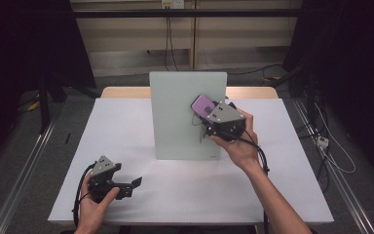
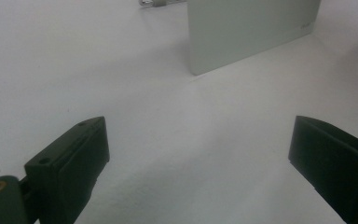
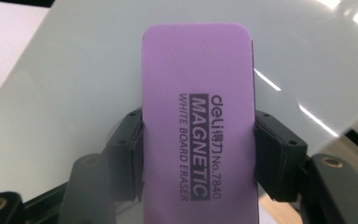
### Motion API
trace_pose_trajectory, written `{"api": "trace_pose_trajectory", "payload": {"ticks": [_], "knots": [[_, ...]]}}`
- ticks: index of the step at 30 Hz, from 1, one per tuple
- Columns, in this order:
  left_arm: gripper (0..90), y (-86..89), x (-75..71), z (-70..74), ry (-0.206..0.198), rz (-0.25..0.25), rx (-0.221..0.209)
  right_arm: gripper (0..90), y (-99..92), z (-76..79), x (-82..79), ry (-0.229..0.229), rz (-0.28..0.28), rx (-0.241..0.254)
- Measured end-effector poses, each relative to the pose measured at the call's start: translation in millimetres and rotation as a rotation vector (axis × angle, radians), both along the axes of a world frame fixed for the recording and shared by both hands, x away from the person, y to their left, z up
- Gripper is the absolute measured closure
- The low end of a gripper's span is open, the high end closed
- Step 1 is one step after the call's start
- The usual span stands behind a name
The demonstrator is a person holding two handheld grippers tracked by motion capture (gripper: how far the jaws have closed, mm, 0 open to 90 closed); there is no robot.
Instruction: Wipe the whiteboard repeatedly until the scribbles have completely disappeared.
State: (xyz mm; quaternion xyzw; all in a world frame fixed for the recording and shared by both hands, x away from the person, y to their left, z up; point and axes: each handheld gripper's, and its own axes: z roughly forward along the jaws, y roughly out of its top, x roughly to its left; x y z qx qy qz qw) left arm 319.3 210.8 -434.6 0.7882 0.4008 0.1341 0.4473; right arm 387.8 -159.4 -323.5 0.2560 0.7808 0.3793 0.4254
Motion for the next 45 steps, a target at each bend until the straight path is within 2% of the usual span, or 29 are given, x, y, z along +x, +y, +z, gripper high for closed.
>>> {"api": "trace_pose_trajectory", "payload": {"ticks": [7, 11, 17, 22, 26, 29, 32, 38, 45], "knots": [[5.0, 0.2, 0.6, 0.0, 0.002, -0.008, 0.011, 41.4, -12.9, 23.8, 7.9, -0.042, -0.052, 0.04], [5.0, 0.2, 0.6, -0.1, 0.003, -0.008, 0.011, 41.4, -9.0, 24.2, 9.7, -0.042, -0.046, 0.036], [5.0, 0.0, 0.4, -0.1, 0.003, -0.008, 0.012, 41.5, 1.6, 5.6, 3.6, -0.011, -0.006, 0.005], [5.0, -1.3, 0.6, -1.1, 0.004, 0.0, 0.0, 41.5, 9.0, -16.0, -4.0, 0.023, 0.026, 0.0], [5.0, -1.3, 0.7, -0.7, 0.004, -0.003, 0.005, 41.5, 17.4, -33.3, -10.1, 0.054, 0.057, -0.034], [5.0, -1.1, 0.6, -0.6, 0.004, -0.005, 0.005, 41.5, 21.4, -39.5, -12.0, 0.06, 0.079, -0.064], [5.0, 0.1, 0.6, 0.1, 0.0, -0.006, 0.01, 41.4, 19.6, -37.0, -10.6, 0.074, 0.084, -0.049], [5.0, 0.3, 0.3, 0.1, 0.0, -0.001, 0.0, 41.4, 7.9, -19.9, -5.4, 0.034, 0.05, -0.018], [5.0, -0.1, 0.3, 0.2, -0.002, 0.001, -0.003, 41.4, -14.1, 7.2, 0.4, -0.017, -0.027, 0.005]]}}
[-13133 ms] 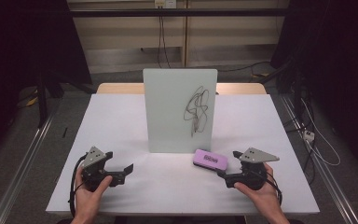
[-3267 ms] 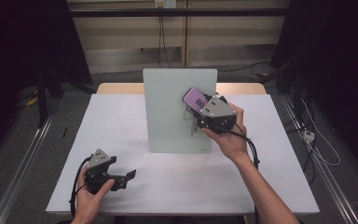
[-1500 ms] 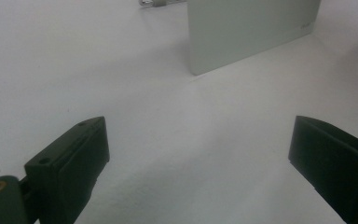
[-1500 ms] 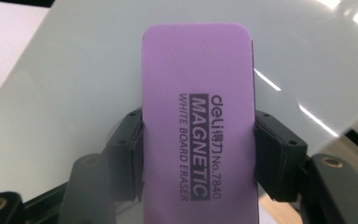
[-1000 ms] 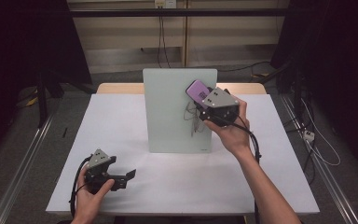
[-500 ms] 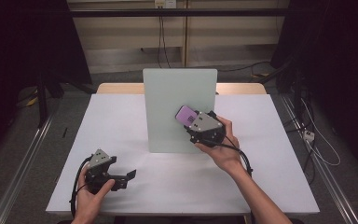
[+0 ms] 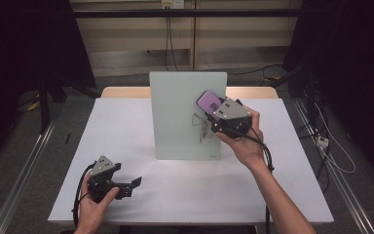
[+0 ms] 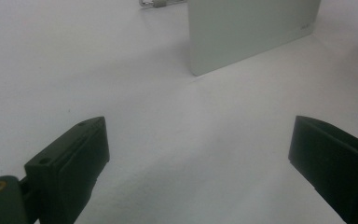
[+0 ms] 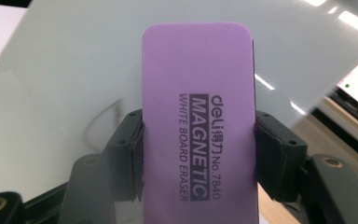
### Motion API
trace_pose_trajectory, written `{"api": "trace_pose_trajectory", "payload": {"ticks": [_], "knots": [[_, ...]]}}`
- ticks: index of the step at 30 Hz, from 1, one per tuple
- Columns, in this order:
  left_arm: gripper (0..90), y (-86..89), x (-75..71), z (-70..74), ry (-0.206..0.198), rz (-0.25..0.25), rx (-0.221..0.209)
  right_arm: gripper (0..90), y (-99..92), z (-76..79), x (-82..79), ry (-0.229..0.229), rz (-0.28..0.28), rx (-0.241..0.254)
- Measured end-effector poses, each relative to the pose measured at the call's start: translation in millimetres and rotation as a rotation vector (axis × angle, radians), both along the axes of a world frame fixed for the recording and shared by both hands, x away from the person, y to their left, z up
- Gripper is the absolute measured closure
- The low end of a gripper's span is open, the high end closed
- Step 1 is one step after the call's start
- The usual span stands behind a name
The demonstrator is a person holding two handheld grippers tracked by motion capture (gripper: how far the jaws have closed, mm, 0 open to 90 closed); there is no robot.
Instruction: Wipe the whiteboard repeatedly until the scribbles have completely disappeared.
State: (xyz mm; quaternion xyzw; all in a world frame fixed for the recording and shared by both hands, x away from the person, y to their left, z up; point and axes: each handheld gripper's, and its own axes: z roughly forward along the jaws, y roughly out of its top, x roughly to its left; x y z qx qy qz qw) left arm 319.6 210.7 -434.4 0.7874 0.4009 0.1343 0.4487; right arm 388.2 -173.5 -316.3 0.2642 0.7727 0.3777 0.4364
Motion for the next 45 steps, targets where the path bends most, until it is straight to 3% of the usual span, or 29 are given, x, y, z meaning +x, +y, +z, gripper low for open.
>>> {"api": "trace_pose_trajectory", "payload": {"ticks": [4, 8, 13, 16, 28, 31, 41, 45], "knots": [[5.0, -0.5, 0.3, 0.0, 0.002, -0.011, 0.012, 41.4, -9.1, 11.8, 3.7, -0.016, -0.021, 0.034], [5.0, -0.5, -0.4, 0.1, -0.001, -0.002, -0.001, 41.5, -5.9, 6.4, 3.5, -0.012, -0.01, 0.022], [5.1, 0.5, -1.3, 1.7, -0.012, -0.007, 0.008, 41.5, 1.5, -13.2, -4.1, 0.005, 0.004, -0.016], [5.1, -1.3, -1.1, 1.1, -0.008, -0.001, -0.005, 41.5, 2.4, -22.9, -8.1, 0.017, 0.01, -0.018], [5.1, -1.4, -1.0, 0.8, -0.008, -0.012, 0.011, 41.5, 12.2, -55.7, -20.5, 0.083, 0.06, -0.047], [5.1, -1.1, -0.6, 0.4, -0.006, -0.015, 0.009, 41.4, 11.2, -52.7, -19.0, 0.093, 0.065, -0.042], [5.1, -1.3, -1.3, 1.0, -0.004, -0.008, -0.004, 41.5, -1.8, -8.5, -2.0, 0.009, 0.009, 0.015], [5.1, -1.2, -1.3, 0.8, -0.004, -0.005, -0.009, 41.5, -6.1, 2.3, 2.3, -0.008, -0.009, 0.043]]}}
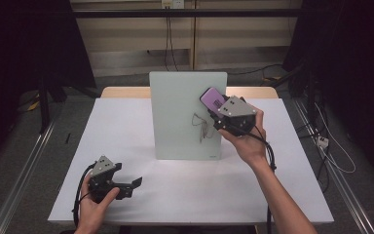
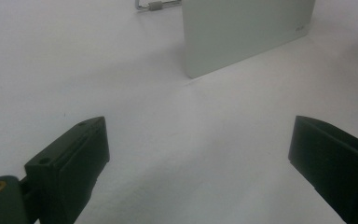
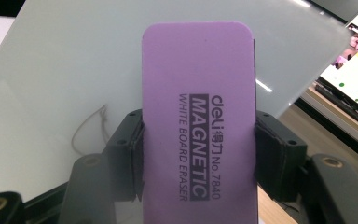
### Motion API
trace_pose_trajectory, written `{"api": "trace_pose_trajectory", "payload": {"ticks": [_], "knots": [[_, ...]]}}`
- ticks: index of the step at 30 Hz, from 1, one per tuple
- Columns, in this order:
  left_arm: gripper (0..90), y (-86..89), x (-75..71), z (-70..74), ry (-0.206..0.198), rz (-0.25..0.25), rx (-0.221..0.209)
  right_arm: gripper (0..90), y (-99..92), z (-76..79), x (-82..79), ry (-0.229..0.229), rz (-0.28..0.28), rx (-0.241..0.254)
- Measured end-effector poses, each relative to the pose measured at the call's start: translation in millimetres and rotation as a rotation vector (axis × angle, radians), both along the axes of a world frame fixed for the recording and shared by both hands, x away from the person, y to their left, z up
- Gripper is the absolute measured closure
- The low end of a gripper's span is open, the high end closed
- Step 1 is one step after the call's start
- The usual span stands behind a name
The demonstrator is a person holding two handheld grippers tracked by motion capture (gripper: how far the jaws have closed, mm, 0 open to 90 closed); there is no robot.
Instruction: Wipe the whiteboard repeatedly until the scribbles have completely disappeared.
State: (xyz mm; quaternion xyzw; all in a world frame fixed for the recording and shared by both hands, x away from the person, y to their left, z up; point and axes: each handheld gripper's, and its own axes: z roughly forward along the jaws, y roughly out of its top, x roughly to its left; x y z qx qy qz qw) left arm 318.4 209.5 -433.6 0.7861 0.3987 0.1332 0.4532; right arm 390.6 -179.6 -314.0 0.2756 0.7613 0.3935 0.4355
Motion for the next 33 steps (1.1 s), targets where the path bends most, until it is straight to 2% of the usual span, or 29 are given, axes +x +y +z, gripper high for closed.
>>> {"api": "trace_pose_trajectory", "payload": {"ticks": [7, 10, 12, 15, 22, 29, 33], "knots": [[5.1, -0.2, -0.2, 0.4, -0.002, -0.009, 0.015, 41.5, 7.1, -10.8, -3.1, 0.003, 0.013, -0.022], [5.1, -0.7, 0.2, -0.5, -0.002, -0.005, 0.01, 41.5, 10.8, -16.0, -6.0, -0.007, 0.009, -0.071], [5.1, -0.3, 0.6, -0.5, 0.0, -0.007, 0.014, 41.5, 12.6, -19.3, -7.0, -0.005, 0.013, -0.074], [5.1, -0.7, 0.8, -1.1, 0.005, -0.002, 0.014, 41.5, 15.9, -24.7, -8.6, 0.006, 0.023, -0.074], [5.2, 0.0, 0.2, -0.5, 0.007, -0.004, 0.014, 41.5, 29.2, -45.1, -15.0, 0.057, 0.082, -0.125], [5.2, -0.9, 0.6, -1.0, 0.005, -0.004, 0.015, 41.6, 35.4, -64.6, -22.2, 0.071, 0.106, -0.146], [5.2, -0.7, 0.4, -0.8, 0.005, -0.008, 0.016, 41.6, 41.3, -75.3, -25.3, 0.113, 0.132, -0.156]]}}
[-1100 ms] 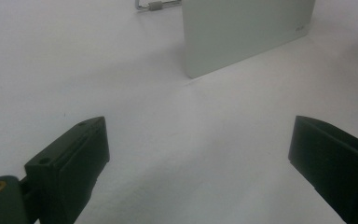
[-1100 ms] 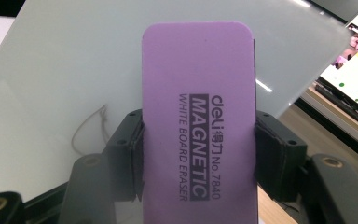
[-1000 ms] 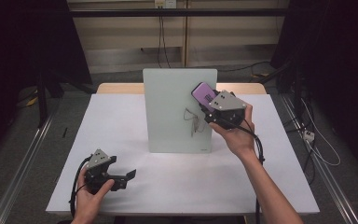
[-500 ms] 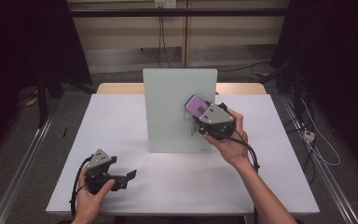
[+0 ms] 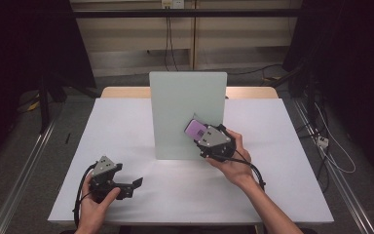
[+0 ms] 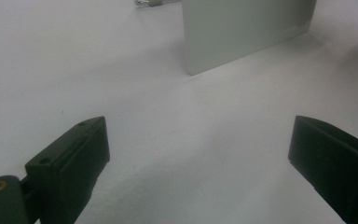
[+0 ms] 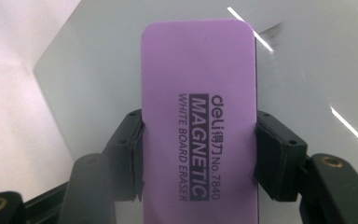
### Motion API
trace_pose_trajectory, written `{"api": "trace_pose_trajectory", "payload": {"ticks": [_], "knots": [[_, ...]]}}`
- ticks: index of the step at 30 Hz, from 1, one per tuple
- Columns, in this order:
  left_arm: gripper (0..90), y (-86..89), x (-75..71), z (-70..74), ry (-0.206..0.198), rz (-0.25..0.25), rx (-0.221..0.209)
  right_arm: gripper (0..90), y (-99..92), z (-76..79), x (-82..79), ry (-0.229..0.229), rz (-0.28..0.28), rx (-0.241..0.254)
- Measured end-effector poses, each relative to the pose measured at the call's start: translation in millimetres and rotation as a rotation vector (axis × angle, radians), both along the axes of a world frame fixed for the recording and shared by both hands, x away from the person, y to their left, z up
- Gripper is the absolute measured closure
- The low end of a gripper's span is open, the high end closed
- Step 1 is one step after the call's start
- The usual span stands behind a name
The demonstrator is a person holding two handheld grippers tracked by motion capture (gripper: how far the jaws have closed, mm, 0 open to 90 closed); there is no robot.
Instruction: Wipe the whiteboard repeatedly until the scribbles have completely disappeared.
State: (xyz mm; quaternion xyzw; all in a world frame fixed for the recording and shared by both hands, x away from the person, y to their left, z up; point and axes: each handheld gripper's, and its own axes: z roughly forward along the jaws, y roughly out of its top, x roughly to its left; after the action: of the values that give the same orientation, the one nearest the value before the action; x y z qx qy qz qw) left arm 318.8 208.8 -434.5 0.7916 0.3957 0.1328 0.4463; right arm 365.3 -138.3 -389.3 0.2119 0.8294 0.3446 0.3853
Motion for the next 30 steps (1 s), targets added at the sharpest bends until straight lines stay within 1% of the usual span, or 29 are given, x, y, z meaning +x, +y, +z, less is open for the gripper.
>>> {"api": "trace_pose_trajectory", "payload": {"ticks": [3, 6, 9, 12, 16, 19, 20, 22, 24, 25, 28, 30], "knots": [[5.2, 0.6, 0.3, -0.1, 0.006, 0.003, 0.0, 41.6, 4.2, -4.4, -1.1, 0.008, 0.012, -0.014], [5.2, 0.6, 0.4, -0.2, 0.008, 0.004, 0.0, 41.5, 4.1, -0.8, 1.0, 0.026, 0.014, 0.001], [5.2, 0.3, 0.4, -0.5, 0.008, 0.005, -0.002, 41.6, 3.2, 10.8, 5.2, 0.006, 0.001, 0.012], [5.2, 0.8, 0.7, -0.9, 0.007, 0.006, -0.005, 41.5, -1.3, 24.5, 10.8, -0.016, -0.017, 0.048], [5.2, 2.2, 0.6, -0.1, 0.01, 0.004, 0.002, 41.5, -10.0, 45.1, 17.6, -0.053, -0.057, 0.083], [5.2, 1.8, 0.7, -0.1, 0.005, 0.001, 0.001, 41.5, -13.9, 53.9, 21.0, -0.061, -0.069, 0.097], [5.2, 1.6, 0.7, 0.0, 0.006, 0.0, 0.002, 41.6, -13.7, 54.0, 21.3, -0.06, -0.068, 0.097], [5.2, 1.5, 0.6, 0.0, 0.009, -0.001, 0.005, 41.6, -12.0, 52.2, 20.1, -0.065, -0.068, 0.08], [5.2, 1.3, 0.6, 0.0, 0.01, 0.001, 0.004, 41.6, -11.1, 49.3, 19.3, -0.06, -0.063, 0.078], [5.2, 1.3, 0.6, 0.1, 0.009, 0.0, 0.005, 41.6, -9.9, 46.6, 18.4, -0.058, -0.058, 0.069], [5.2, 1.1, 0.4, -0.1, 0.01, 0.001, 0.004, 41.6, -7.6, 41.7, 16.4, -0.043, -0.048, 0.052], [5.2, 1.1, 0.4, -0.2, 0.009, 0.0, 0.005, 41.6, -7.2, 39.0, 15.5, -0.036, -0.043, 0.051]]}}
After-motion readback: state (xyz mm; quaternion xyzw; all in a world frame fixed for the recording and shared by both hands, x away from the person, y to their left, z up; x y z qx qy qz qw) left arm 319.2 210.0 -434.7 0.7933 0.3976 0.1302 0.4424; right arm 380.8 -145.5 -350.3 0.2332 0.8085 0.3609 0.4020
